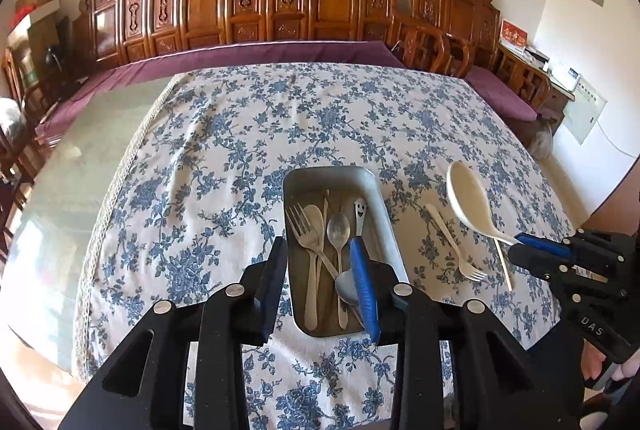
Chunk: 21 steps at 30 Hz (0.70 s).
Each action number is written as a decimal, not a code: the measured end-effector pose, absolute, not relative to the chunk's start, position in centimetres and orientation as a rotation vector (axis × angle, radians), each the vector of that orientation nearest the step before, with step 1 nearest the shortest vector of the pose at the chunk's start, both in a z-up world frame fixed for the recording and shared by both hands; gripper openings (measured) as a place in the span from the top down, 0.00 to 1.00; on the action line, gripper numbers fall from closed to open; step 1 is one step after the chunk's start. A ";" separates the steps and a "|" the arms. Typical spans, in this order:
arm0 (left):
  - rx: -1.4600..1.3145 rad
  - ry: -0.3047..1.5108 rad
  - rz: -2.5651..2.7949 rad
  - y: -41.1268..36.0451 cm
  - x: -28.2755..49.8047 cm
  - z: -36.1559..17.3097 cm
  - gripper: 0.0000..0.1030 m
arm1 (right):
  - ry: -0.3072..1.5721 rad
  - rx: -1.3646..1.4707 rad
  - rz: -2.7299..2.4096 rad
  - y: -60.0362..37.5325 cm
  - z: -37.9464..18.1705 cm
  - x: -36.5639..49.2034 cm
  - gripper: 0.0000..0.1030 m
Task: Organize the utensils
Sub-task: 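Lower the smiley-face spoon into the tray and open the left gripper while the right gripper holds the white spoon, then lower the white plastic spoon into the grey tray and open the right gripper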
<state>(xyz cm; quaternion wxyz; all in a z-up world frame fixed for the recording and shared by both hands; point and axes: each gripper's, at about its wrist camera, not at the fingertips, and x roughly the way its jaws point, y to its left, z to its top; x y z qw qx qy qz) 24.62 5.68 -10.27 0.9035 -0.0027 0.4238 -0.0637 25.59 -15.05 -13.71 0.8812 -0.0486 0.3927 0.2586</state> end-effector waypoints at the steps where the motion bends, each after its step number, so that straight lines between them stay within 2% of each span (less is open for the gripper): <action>1: -0.001 0.881 -0.131 5.6 24.8 -10.4 0.68 | 0.822 -0.094 0.544 -14.8 -13.9 25.9 0.89; 2: 0.002 0.883 -0.130 5.6 24.8 -10.4 0.64 | 0.827 -0.089 0.551 -14.5 -14.1 26.1 0.89; 3: 0.008 0.881 -0.128 5.6 25.1 -10.5 0.53 | 0.831 -0.086 0.557 -14.3 -14.4 26.4 0.89; 5: 0.010 0.880 -0.122 5.9 25.5 -10.8 0.48 | 0.847 -0.083 0.571 -13.4 -15.4 27.4 0.89; 7: -0.002 0.885 -0.112 6.5 26.0 -11.2 0.38 | 0.865 -0.081 0.581 -12.6 -16.3 28.4 0.89; 12: -0.037 0.904 -0.087 8.8 27.7 -12.2 0.29 | 0.906 -0.075 0.598 -10.2 -18.8 31.2 0.89; 15: -0.032 0.913 -0.075 10.1 28.7 -12.6 0.28 | 0.926 -0.076 0.593 -9.0 -19.9 32.6 0.89; 18: -0.022 0.916 -0.059 11.4 29.6 -13.0 0.17 | 0.951 -0.077 0.586 -7.6 -21.2 34.0 0.89; 21: -0.022 0.911 -0.042 12.6 30.0 -13.4 0.17 | 0.971 -0.082 0.576 -6.4 -22.3 34.9 0.89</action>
